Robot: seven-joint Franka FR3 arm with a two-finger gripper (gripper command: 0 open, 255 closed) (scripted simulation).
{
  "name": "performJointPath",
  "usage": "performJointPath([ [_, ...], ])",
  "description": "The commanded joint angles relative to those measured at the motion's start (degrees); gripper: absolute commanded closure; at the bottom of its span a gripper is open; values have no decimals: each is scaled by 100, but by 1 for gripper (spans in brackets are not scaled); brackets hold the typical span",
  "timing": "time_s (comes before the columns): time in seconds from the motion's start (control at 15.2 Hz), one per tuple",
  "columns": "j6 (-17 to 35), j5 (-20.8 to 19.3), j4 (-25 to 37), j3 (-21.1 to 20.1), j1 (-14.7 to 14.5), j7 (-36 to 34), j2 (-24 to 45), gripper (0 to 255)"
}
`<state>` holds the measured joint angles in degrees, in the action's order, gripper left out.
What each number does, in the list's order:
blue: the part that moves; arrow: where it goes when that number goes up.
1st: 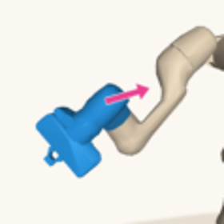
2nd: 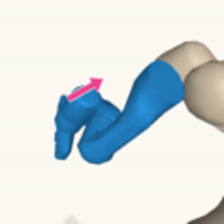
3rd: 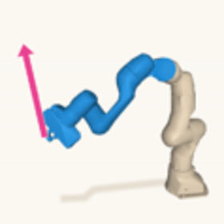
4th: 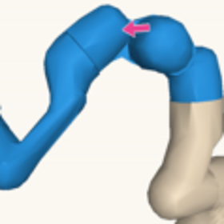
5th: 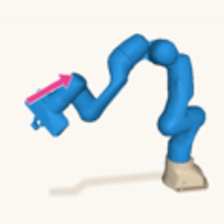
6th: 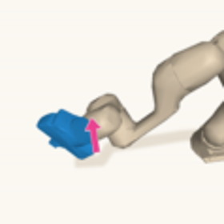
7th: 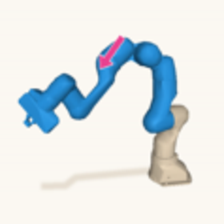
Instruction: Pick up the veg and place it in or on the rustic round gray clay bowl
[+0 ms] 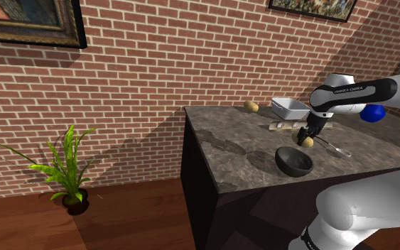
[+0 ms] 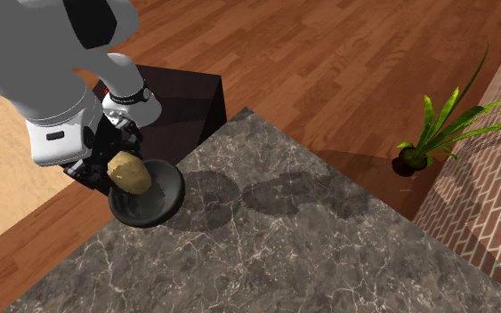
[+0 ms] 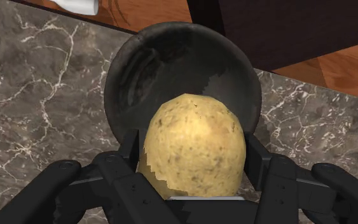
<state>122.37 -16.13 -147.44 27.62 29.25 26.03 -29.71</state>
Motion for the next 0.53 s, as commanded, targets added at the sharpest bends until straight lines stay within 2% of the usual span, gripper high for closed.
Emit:
performJointPath([
  [0.0, 125, -87, -199, 50, 76, 35, -77, 255],
  [0.46, 782, -133, -522, 218, 56, 52, 261, 255],
])
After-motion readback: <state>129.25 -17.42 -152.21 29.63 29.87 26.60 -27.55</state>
